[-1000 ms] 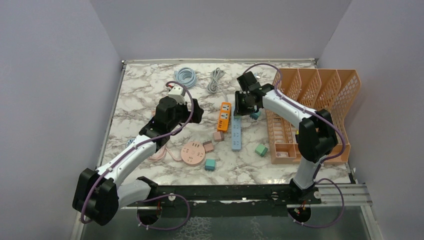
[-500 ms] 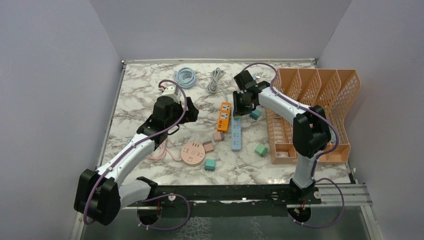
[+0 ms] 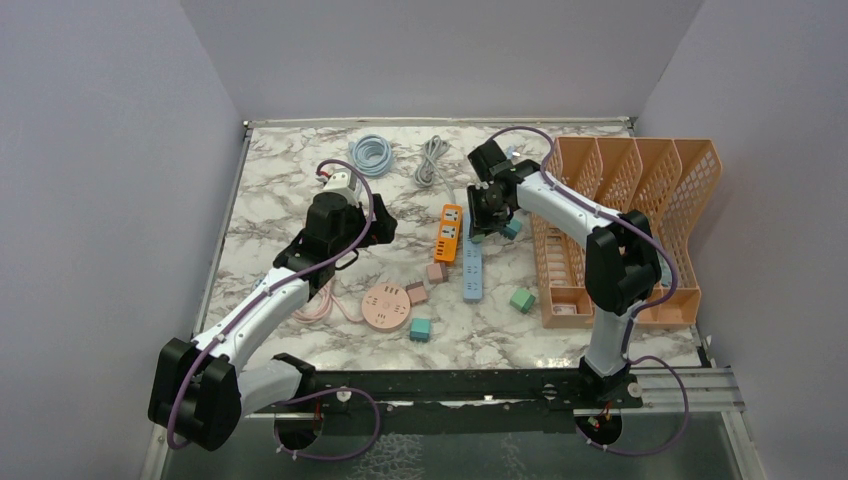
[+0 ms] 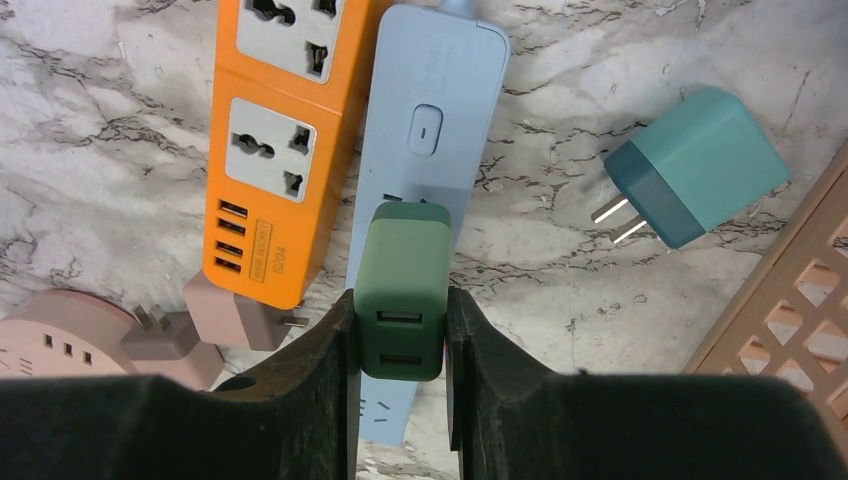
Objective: Insert the plug
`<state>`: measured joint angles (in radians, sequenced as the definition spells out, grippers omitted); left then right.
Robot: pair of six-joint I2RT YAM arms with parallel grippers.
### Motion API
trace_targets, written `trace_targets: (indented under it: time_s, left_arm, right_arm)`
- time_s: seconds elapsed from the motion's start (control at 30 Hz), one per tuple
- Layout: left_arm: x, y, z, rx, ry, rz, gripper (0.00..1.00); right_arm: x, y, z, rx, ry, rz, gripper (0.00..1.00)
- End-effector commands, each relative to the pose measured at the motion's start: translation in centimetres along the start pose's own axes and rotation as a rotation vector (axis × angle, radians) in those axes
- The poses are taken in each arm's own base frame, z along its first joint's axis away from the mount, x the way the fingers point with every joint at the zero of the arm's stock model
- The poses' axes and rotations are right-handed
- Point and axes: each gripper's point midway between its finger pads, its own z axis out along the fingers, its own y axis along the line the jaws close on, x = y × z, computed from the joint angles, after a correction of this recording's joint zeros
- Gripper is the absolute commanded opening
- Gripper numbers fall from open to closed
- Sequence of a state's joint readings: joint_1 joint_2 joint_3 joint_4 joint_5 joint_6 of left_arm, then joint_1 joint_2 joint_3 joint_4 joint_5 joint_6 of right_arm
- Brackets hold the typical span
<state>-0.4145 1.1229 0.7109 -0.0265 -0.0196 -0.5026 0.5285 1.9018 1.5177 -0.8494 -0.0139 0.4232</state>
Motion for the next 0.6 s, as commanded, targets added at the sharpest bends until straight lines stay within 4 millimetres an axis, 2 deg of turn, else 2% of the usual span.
trace_targets:
  time_s: [0.0,0.1,0.23,0.33,0.47,0.57]
  left_arm:
    - [-0.2,-0.1,0.0,0.008,-0.023,0.008,0.99]
    - [-0.2,0.0,-0.1,0.006,-0.024,0.007,0.99]
    - [-0.2,0.2,-0.1,-0.003,-0.025,0.011,0.99]
    - [-0.2,0.2,-0.1,-0.003,-0.026,0.008,0.99]
    - [-0.3,0.2,0.0,-0.005,-0.027,0.007,0.99]
    - [-0.2,0.2,0.1,-0.008,-0.023,0.009,0.99]
  right_arm:
    - [0.5,0.7,0.7,-0.04,0.021,-0.006,0.01]
    - [0.6,0.8,1.1,-0.039,0.023,0.009,0.01]
    - [0.6,1.6,0.7,-0.08,0.025,0.019,0.01]
    - [-0.1,1.4,-0.1,-0.066,0.0,0.028,0.01]
    - [-1.7,-0.1,-1.8,0.031,-0.084,0.047,0.01]
    - [-2.4,0.2,-2.8,0.019,-0.117,0.038,0.01]
